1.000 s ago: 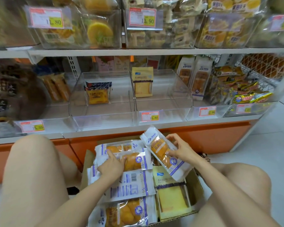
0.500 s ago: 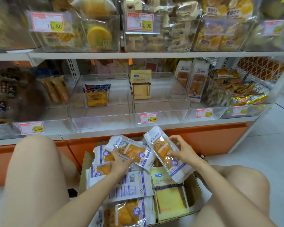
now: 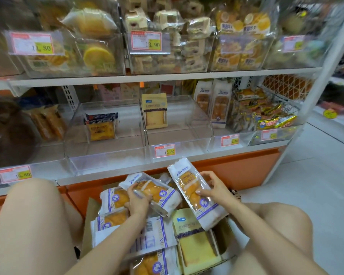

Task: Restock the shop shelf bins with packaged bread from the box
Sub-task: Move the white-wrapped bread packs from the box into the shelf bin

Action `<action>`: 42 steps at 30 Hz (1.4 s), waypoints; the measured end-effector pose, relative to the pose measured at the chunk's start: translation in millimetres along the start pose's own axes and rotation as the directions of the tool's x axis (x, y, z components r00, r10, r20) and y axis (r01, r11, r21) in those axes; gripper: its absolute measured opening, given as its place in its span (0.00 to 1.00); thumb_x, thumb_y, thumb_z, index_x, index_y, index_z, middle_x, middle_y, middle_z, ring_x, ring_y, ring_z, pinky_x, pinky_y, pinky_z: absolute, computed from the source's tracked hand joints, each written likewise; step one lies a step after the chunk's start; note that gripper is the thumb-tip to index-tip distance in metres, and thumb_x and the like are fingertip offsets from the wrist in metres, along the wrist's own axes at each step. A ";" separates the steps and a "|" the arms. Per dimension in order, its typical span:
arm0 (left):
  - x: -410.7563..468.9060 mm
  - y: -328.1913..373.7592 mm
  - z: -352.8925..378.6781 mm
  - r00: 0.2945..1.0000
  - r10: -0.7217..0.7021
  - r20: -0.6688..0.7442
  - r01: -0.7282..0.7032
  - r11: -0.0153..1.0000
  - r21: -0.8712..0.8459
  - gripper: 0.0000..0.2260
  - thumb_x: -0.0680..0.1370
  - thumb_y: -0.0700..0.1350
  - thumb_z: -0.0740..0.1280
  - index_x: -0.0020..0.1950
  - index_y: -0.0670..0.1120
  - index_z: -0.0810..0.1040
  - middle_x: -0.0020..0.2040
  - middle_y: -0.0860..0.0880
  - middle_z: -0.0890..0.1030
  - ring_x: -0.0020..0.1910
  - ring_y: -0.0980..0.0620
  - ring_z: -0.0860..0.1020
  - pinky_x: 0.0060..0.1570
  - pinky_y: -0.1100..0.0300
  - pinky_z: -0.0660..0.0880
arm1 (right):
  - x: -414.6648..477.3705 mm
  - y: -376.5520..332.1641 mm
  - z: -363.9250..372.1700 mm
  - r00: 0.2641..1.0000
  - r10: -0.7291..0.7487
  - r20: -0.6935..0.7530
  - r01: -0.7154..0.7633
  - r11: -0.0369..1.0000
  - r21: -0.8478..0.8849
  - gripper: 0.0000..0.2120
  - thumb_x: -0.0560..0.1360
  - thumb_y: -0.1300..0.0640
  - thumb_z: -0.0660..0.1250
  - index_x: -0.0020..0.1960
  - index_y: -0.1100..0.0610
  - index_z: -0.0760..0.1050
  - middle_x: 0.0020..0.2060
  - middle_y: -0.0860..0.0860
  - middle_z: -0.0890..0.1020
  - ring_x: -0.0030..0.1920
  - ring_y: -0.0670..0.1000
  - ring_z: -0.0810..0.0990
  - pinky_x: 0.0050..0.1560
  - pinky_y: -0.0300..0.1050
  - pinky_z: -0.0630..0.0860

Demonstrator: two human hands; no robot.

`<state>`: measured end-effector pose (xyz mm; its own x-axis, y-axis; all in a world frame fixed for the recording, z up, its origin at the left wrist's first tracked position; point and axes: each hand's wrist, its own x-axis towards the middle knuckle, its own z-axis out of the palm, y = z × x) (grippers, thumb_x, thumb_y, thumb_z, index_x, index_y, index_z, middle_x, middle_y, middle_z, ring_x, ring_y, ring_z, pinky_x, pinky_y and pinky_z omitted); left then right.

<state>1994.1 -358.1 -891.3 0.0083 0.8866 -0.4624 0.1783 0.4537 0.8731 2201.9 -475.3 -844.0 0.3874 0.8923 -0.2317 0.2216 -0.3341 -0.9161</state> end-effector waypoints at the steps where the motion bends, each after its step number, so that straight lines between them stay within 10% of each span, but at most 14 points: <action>1: -0.7 0.9 -0.8 1.000 -0.003 -0.003 0.003 1.000 -0.011 0.28 0.72 0.34 0.70 0.64 0.60 0.67 0.61 0.39 0.64 0.52 0.38 0.72 0.53 0.42 0.76 | -2.2 0.2 0.3 1.000 -0.001 -0.004 0.001 1.000 0.013 0.22 0.71 0.65 0.72 0.58 0.48 0.68 0.50 0.52 0.78 0.45 0.50 0.82 0.39 0.42 0.80; 12: -34.2 9.2 -0.8 0.971 0.238 0.008 -0.238 0.969 0.066 0.27 0.69 0.36 0.74 0.57 0.57 0.62 0.59 0.41 0.73 0.53 0.39 0.77 0.52 0.45 0.76 | -22.0 -13.5 -1.5 0.999 -0.011 -0.046 0.013 0.998 0.055 0.23 0.70 0.65 0.72 0.58 0.47 0.69 0.51 0.54 0.80 0.45 0.52 0.83 0.39 0.44 0.80; 16: -61.4 21.2 -1.2 0.801 0.556 0.222 -0.583 0.808 0.079 0.28 0.68 0.31 0.71 0.56 0.58 0.67 0.57 0.51 0.75 0.57 0.47 0.76 0.56 0.47 0.74 | -33.3 -22.6 -21.6 0.982 -0.099 -0.158 0.114 0.990 0.087 0.23 0.68 0.68 0.74 0.54 0.48 0.71 0.48 0.54 0.81 0.47 0.51 0.80 0.39 0.38 0.77; 23: -90.6 120.0 43.3 0.582 0.578 0.572 -0.622 0.769 -0.145 0.24 0.74 0.31 0.67 0.65 0.51 0.67 0.51 0.53 0.75 0.41 0.64 0.80 0.37 0.67 0.77 | -32.1 -63.9 -87.3 0.903 -0.118 -0.412 0.186 0.974 0.128 0.23 0.70 0.63 0.74 0.59 0.48 0.70 0.45 0.57 0.82 0.41 0.51 0.82 0.37 0.41 0.79; 34: -19.2 246.5 199.7 0.619 0.614 0.489 -0.674 0.735 -0.069 0.29 0.70 0.29 0.70 0.67 0.39 0.63 0.55 0.48 0.70 0.53 0.52 0.70 0.38 0.76 0.69 | 62.1 -87.1 -184.2 0.807 -0.128 -0.576 0.174 0.984 0.025 0.24 0.70 0.64 0.73 0.61 0.53 0.69 0.51 0.57 0.78 0.35 0.49 0.79 0.26 0.34 0.74; 38: 19.9 270.5 235.7 0.700 0.562 0.441 -0.657 0.749 0.087 0.21 0.73 0.35 0.70 0.63 0.43 0.68 0.55 0.45 0.72 0.55 0.46 0.73 0.53 0.57 0.72 | 90.8 -85.3 -199.1 0.807 -0.127 -0.576 0.151 0.988 -0.006 0.24 0.70 0.62 0.74 0.62 0.52 0.69 0.50 0.52 0.77 0.34 0.46 0.78 0.33 0.39 0.75; 42: 49.3 288.2 260.1 0.697 0.600 0.393 -0.677 0.732 0.084 0.35 0.71 0.37 0.73 0.72 0.42 0.58 0.66 0.42 0.70 0.64 0.43 0.71 0.59 0.56 0.70 | 124.4 -91.1 -207.7 0.794 -0.169 -0.584 0.214 0.977 0.008 0.25 0.70 0.62 0.74 0.62 0.51 0.69 0.43 0.50 0.79 0.34 0.48 0.79 0.35 0.40 0.77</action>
<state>2301.8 -207.0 -702.6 0.4997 0.8547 0.1405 0.2074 -0.2756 0.9386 2415.7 -396.8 -721.3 0.7929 0.5873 0.1623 0.2922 -0.1328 -0.9471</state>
